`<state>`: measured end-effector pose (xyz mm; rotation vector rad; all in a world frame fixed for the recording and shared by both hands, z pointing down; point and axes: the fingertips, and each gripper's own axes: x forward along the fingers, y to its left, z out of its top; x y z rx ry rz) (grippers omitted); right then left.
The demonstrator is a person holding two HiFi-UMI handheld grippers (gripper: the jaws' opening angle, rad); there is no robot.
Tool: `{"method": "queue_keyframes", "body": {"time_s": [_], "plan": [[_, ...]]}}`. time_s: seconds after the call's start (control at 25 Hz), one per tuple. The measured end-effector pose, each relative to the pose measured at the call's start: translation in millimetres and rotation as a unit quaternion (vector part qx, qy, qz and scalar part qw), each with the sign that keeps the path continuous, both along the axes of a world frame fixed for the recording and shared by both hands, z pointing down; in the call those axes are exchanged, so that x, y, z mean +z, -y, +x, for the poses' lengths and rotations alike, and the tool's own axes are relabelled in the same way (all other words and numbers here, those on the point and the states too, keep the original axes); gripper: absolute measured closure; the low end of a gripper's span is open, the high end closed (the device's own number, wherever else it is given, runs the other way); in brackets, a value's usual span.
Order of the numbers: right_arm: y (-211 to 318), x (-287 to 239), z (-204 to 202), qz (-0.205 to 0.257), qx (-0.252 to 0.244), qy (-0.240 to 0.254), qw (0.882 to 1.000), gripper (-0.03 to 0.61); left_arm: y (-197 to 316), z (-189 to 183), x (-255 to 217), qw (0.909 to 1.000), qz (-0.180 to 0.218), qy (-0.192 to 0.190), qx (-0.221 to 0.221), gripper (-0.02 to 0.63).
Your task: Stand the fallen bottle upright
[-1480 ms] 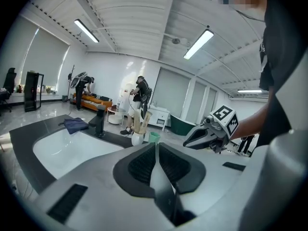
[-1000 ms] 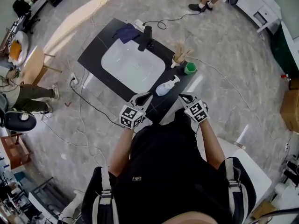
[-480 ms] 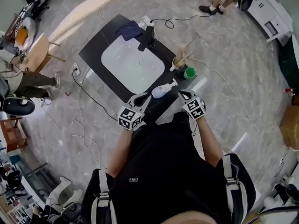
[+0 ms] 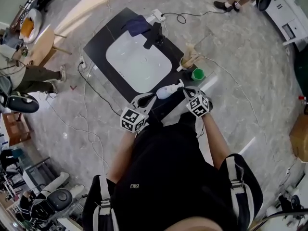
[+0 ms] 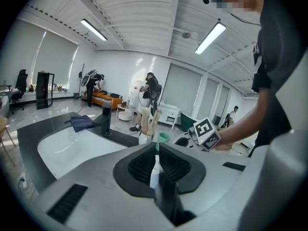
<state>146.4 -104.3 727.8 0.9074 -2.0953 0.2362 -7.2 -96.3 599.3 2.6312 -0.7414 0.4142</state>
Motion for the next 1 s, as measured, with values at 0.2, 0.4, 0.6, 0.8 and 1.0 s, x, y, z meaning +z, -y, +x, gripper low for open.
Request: {"method": "queue_keyframes", "body": {"time_s": [0.2, 0.4, 0.6, 0.8, 1.0], "plan": [[11.7, 16.2, 0.3, -0.015, -0.052, -0.038, 0.998, 0.471, 5.5, -6.8, 1.8, 0.9998, -0.006, -0.001, -0.021, 0.581], [11.5, 30.9, 0.8, -0.027, -0.084, -0.077, 0.993, 0.369, 2.6, -11.3, 3.1, 0.999, -0.01, 0.001, -0.044, 0.581], [9.0, 40.7, -6.3, -0.02, -0.116, -0.108, 0.987, 0.327, 2.4, -14.1, 2.3, 0.9978, -0.011, 0.001, -0.066, 0.581], [12.5, 40.5, -22.4, 0.025, -0.184, -0.162, 0.969, 0.321, 3.1, -17.5, 9.0, 0.9968, -0.016, 0.004, -0.078, 0.581], [7.3, 43.9, -39.6, 0.033, -0.249, -0.203, 0.947, 0.318, 3.0, -18.9, 8.4, 0.9962, -0.016, 0.002, -0.086, 0.581]]}}
